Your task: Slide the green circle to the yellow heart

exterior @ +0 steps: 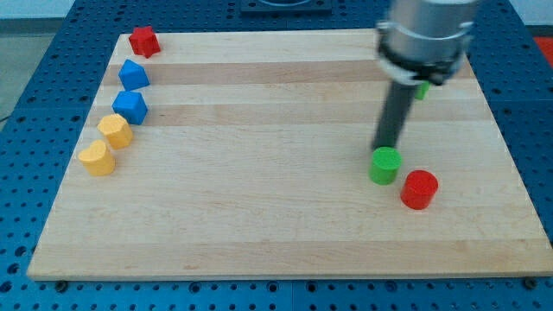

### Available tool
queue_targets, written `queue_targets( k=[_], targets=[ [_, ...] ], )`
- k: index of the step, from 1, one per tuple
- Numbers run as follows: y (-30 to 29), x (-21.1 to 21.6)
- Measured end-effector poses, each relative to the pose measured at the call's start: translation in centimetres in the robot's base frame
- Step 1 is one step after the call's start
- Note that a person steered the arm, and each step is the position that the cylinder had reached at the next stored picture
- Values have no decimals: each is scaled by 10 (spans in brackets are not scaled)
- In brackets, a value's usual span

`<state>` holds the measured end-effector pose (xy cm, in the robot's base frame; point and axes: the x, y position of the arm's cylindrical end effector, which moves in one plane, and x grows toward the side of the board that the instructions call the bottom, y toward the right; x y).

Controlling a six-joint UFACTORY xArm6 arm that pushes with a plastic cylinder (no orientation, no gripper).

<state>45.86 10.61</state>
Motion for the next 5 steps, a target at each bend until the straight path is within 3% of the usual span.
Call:
queue_targets(
  k=[2,5],
  targets=[
    [95,12],
    [-121,58]
  ],
)
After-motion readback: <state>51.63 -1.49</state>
